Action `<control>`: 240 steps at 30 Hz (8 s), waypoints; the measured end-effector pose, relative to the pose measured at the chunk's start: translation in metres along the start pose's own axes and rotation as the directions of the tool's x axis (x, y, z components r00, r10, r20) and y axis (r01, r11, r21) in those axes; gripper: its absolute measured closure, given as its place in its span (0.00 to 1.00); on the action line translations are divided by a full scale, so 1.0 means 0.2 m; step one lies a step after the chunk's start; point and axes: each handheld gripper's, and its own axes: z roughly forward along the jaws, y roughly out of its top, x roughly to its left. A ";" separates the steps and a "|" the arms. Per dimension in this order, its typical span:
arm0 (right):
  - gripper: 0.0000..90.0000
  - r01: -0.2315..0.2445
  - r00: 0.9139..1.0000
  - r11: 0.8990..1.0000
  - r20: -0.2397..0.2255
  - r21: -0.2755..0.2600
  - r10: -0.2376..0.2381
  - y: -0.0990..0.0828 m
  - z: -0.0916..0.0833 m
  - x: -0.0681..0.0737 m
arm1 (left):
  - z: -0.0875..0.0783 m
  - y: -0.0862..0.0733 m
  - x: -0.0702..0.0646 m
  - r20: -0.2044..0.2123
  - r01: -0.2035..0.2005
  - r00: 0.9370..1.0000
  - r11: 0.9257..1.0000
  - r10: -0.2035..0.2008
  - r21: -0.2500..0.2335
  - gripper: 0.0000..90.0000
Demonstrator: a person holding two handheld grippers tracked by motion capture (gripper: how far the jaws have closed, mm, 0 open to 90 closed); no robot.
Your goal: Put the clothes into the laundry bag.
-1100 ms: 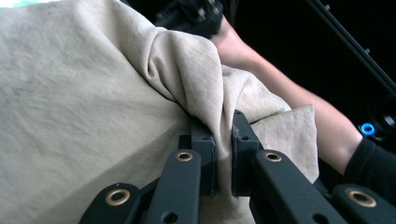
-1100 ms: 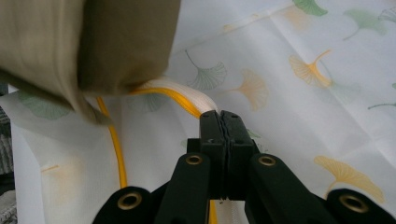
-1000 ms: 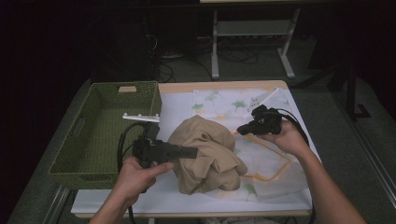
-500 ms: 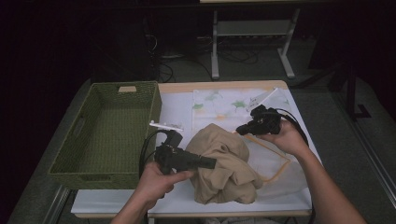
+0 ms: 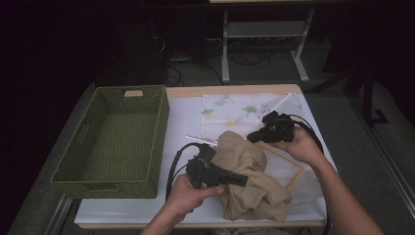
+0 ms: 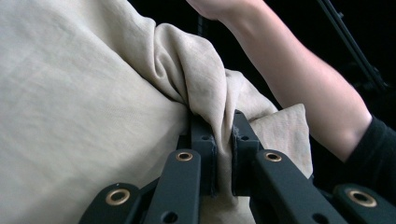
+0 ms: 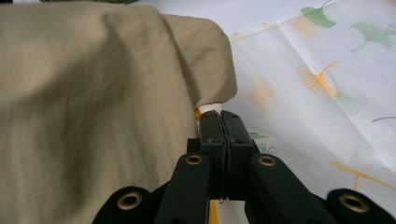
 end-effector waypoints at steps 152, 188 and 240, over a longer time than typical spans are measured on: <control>0.97 0.048 0.998 0.999 -0.050 0.021 -0.047 -0.12 -0.03 0.19 | 0.35 -0.04 0.37 -0.379 0.099 0.898 0.940 -0.226 -0.326 0.98; 0.97 0.053 0.997 0.999 -0.054 0.014 -0.052 -0.13 -0.07 0.22 | 0.35 -0.10 0.43 -0.371 0.176 0.881 0.932 -0.293 -0.318 0.97; 0.96 0.024 0.999 1.000 -0.049 0.011 -0.023 -0.17 -0.04 0.17 | 0.30 -0.18 0.46 -0.358 0.210 0.873 0.917 -0.332 -0.339 0.88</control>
